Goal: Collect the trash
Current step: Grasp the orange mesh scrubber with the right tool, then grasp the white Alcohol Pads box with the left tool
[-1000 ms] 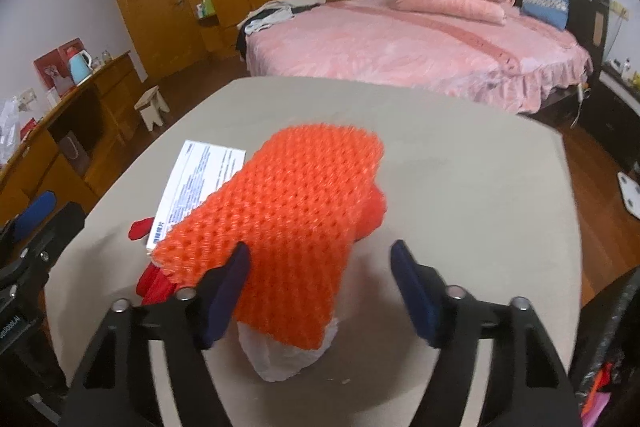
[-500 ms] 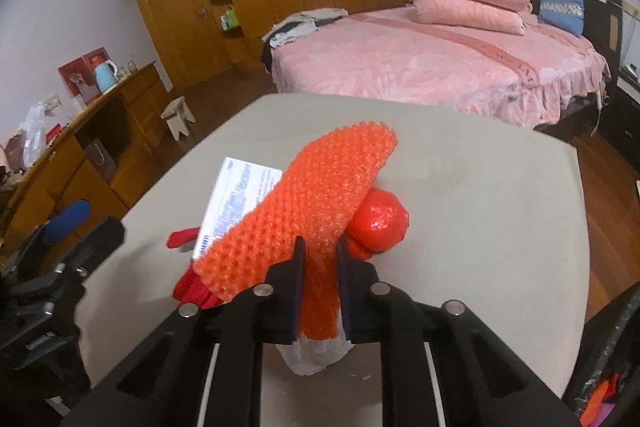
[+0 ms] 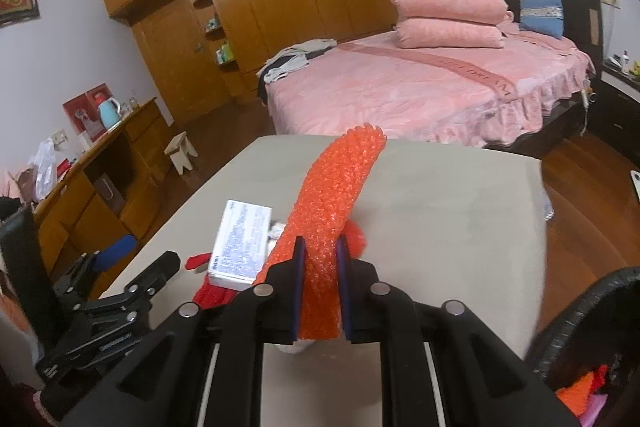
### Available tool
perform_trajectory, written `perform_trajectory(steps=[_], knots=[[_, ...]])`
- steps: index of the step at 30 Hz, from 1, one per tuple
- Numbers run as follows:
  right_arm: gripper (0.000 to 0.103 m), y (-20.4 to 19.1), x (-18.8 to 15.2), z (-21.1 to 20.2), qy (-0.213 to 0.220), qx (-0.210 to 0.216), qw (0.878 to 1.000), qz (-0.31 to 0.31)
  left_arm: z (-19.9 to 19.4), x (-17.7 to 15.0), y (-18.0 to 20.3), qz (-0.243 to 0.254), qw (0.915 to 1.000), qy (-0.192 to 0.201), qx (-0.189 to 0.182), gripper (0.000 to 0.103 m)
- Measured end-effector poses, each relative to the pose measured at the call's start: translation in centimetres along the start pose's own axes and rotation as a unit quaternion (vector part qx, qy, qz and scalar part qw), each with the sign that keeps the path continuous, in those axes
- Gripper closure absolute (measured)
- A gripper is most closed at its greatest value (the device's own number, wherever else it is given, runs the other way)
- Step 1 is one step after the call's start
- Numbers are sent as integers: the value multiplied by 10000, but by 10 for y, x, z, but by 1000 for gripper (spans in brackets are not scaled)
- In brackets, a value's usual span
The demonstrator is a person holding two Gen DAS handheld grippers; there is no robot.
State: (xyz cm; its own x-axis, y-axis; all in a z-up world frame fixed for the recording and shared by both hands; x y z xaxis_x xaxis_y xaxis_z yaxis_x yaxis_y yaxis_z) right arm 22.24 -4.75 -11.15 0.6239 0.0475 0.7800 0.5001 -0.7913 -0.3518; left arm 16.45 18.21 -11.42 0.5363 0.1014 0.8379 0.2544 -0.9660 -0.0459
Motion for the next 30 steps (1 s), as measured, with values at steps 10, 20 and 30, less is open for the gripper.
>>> perform_trajectory(steps=[10,20,30], knots=[[88,40,-14,5,-206,-415,9987,209,40,-15,8,80,9985,-542,-48,34],[88,54,-28,16,-379,-440,9976,365,48,-19,31,223,9972,-596,-393,54],[88,60,-32,25,-464,-430,9970,438,58,-13,24,-5,9976,-645,-243,34]])
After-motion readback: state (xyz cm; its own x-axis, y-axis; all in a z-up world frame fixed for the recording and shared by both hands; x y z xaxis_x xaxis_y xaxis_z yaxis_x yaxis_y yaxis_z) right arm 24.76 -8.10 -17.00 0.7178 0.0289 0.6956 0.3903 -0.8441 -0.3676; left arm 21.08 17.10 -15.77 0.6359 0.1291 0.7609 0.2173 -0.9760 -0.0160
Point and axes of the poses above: each gripper's, at about its wrist camera, not at the fingertips, and z roughly the way its jaws point, y to its right, x to its top, the point moved 1 cm from there along z, roughly the way its jaws point, and after that the axes turned 7 degrees about x, right-handed, at the moved point
